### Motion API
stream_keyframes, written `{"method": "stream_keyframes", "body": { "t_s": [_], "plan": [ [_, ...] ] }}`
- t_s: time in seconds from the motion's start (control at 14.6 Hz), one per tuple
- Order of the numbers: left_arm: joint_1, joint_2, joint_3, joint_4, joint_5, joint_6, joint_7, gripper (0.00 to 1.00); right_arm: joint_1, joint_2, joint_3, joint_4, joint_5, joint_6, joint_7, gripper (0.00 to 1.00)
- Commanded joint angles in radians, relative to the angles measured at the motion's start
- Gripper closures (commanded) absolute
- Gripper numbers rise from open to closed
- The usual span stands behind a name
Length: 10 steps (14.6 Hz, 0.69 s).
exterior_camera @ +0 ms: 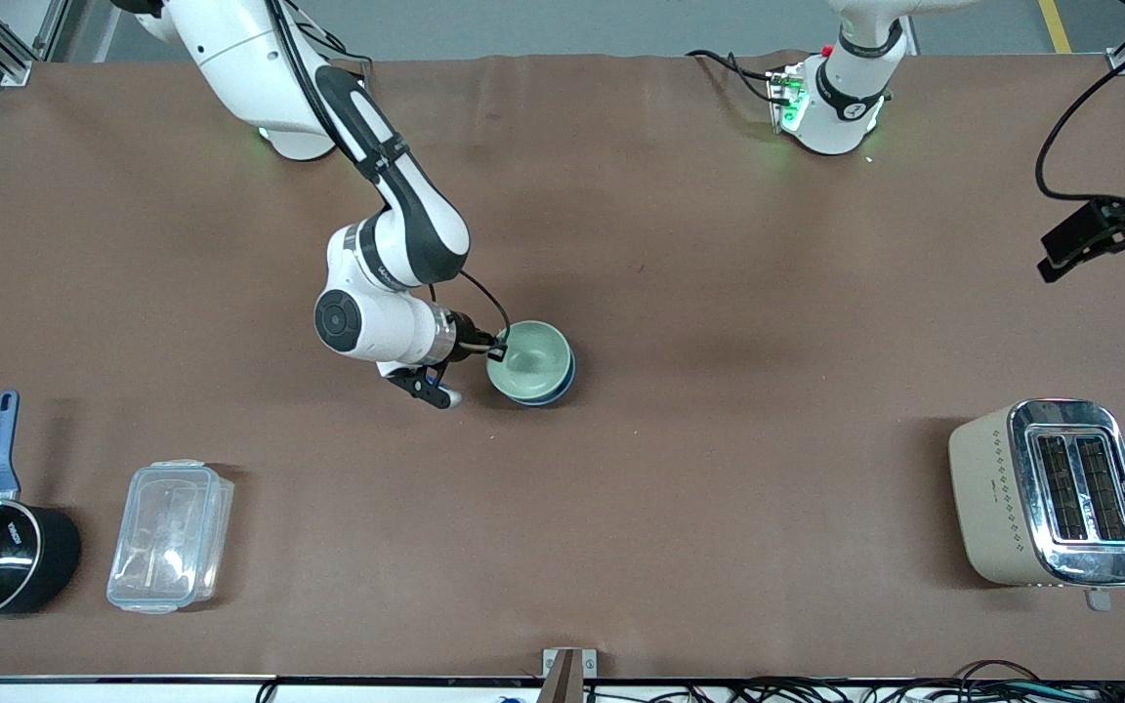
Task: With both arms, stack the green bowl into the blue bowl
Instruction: 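Lower the green bowl into the blue bowl with the right gripper while left retracts, then open the right gripper and withdraw it from the stacked bowls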
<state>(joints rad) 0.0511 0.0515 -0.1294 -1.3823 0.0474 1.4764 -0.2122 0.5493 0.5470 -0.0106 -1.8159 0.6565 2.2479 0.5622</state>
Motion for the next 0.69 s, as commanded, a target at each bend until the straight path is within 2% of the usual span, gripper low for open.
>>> {"method": "stream_keyframes", "body": {
  "t_s": [0.0,0.14,0.41,0.48,0.62],
  "plan": [
    [-0.027,-0.047,0.03,-0.076,-0.038,-0.03,0.022,0.0,0.014,0.022,-0.003,0.027,0.006,0.007,0.013,0.93],
    [-0.033,-0.088,0.028,-0.139,-0.041,-0.015,0.022,0.0,0.023,0.022,-0.003,0.027,0.006,0.005,0.012,0.93],
    [-0.048,-0.088,0.028,-0.144,-0.041,-0.011,0.034,0.0,0.029,0.021,-0.003,0.026,0.006,-0.002,0.013,0.85],
    [-0.048,-0.088,0.028,-0.144,-0.04,-0.01,0.043,0.0,0.027,0.021,-0.003,0.026,0.006,-0.007,0.013,0.72],
    [-0.05,-0.088,0.03,-0.146,-0.031,-0.01,0.05,0.0,0.023,0.011,-0.005,0.027,0.006,-0.007,0.024,0.13]
  ]
}}
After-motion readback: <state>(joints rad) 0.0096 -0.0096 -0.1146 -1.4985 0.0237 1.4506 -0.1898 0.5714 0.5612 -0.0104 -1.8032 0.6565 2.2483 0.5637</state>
